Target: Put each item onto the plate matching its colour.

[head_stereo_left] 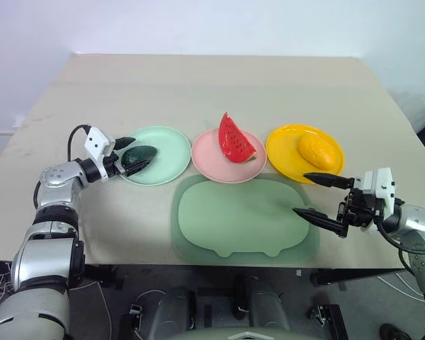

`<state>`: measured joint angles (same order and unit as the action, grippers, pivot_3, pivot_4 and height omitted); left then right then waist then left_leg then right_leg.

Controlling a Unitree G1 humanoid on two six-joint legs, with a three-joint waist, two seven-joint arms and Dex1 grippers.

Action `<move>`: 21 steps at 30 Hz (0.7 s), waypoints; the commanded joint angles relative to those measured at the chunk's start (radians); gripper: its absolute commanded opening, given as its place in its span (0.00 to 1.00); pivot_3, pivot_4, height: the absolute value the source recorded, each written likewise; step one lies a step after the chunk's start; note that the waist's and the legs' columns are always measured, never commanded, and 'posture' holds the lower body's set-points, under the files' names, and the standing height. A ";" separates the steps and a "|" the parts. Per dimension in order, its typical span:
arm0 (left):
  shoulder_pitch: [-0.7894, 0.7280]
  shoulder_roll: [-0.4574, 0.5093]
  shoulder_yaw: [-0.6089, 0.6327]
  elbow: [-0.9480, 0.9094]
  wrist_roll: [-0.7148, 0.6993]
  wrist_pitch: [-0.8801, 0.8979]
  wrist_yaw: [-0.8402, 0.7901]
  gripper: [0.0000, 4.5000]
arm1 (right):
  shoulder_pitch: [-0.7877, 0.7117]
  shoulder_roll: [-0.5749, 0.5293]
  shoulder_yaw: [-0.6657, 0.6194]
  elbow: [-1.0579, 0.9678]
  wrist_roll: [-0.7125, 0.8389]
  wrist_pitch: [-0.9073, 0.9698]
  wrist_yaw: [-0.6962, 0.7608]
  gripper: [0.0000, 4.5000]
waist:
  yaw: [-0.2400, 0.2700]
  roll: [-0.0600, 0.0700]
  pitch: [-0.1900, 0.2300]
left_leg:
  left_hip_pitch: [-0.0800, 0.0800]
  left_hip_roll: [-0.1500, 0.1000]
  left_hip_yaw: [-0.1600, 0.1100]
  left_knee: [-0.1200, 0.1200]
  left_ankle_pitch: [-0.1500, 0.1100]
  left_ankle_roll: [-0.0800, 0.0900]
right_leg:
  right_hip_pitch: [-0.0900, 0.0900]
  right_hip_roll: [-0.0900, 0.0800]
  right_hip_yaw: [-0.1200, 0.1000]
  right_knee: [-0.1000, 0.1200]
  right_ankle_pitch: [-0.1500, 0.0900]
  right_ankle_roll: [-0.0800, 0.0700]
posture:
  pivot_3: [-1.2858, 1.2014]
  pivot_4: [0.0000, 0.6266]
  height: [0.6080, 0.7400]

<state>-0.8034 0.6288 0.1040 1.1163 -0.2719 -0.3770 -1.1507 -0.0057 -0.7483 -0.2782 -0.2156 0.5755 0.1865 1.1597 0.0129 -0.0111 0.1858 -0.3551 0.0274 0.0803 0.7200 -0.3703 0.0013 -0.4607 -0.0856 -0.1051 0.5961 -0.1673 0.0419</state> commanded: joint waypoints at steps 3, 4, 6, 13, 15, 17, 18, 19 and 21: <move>0.035 0.113 0.124 -0.187 -0.099 0.065 -0.082 0.99 | 0.024 0.007 -0.013 -0.047 0.019 -0.005 -0.008 1.00 | -0.003 0.000 0.000 | 0.000 0.000 0.000 0.000 0.001 -0.001 | 0.000 0.000 0.000 0.000 0.000 0.000 | 0.52 0.24 0.97; 0.098 0.144 0.169 -0.284 -0.145 0.113 -0.090 0.99 | 0.018 0.011 -0.016 -0.044 0.019 -0.005 -0.018 1.00 | -0.004 0.000 0.000 | 0.000 0.001 0.000 0.000 0.001 -0.002 | 0.000 0.000 0.000 0.001 0.000 0.000 | 0.52 0.24 0.97; 0.224 0.190 0.245 -0.461 -0.225 0.201 -0.106 0.99 | 0.017 0.017 -0.021 -0.048 0.021 -0.002 -0.034 1.00 | -0.016 0.001 0.000 | 0.001 0.002 0.000 -0.001 0.001 -0.002 | 0.000 0.000 0.001 0.001 0.000 0.000 | 0.52 0.24 0.97; 0.772 0.223 0.570 -0.884 -0.406 0.375 -0.100 0.99 | 0.033 0.042 -0.039 -0.041 0.013 -0.011 -0.081 1.00 | -0.021 0.000 0.000 | 0.002 0.004 -0.001 -0.003 0.000 0.000 | -0.001 -0.002 0.002 0.000 0.000 0.000 | 0.52 0.24 0.97; 0.855 0.195 0.608 -0.933 -0.417 0.368 -0.098 0.99 | 0.035 0.048 -0.040 -0.038 0.012 -0.013 -0.092 1.00 | -0.010 0.000 0.000 | 0.002 0.004 -0.001 -0.002 0.000 0.000 | -0.001 -0.002 0.002 -0.001 -0.001 0.000 | 0.52 0.24 0.97; 0.905 0.176 0.636 -0.952 -0.426 0.366 -0.096 0.99 | 0.041 0.048 -0.048 -0.038 0.013 -0.012 -0.100 1.00 | 0.003 0.000 0.000 | 0.002 0.004 -0.001 -0.002 0.000 0.000 | -0.001 -0.002 0.002 -0.001 -0.001 -0.001 | 0.52 0.24 0.97; 0.926 0.169 0.646 -0.957 -0.427 0.362 -0.097 0.99 | 0.048 0.045 -0.058 -0.036 0.015 -0.012 -0.100 1.00 | 0.006 0.000 0.000 | 0.002 0.003 -0.001 -0.002 0.000 0.000 | -0.001 -0.002 0.002 -0.001 -0.002 -0.003 | 0.52 0.24 0.97; 0.946 0.158 0.652 -0.971 -0.426 0.362 -0.087 0.99 | 0.058 0.038 -0.077 -0.025 0.018 -0.018 -0.094 1.00 | 0.009 0.000 0.000 | 0.002 0.003 -0.001 -0.002 0.000 0.000 | -0.001 -0.002 0.002 -0.001 -0.002 -0.003 | 0.52 0.24 0.97; 0.976 0.138 0.658 -0.985 -0.422 0.351 -0.076 0.99 | 0.080 0.025 -0.119 -0.005 0.022 -0.031 -0.082 1.00 | 0.014 0.000 0.000 | 0.002 0.003 -0.001 -0.002 0.000 0.000 | -0.001 -0.001 0.002 -0.001 -0.002 -0.003 | 0.52 0.24 0.97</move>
<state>0.1620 0.7688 0.7230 0.1709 -0.6793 -0.0093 -1.2351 0.0673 -0.7064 -0.3343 -0.2248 0.5742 0.1798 1.0701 0.0269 -0.0110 0.1857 -0.3536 0.0307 0.0797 0.7184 -0.3707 0.0013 -0.4614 -0.0870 -0.1031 0.5953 -0.1696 0.0388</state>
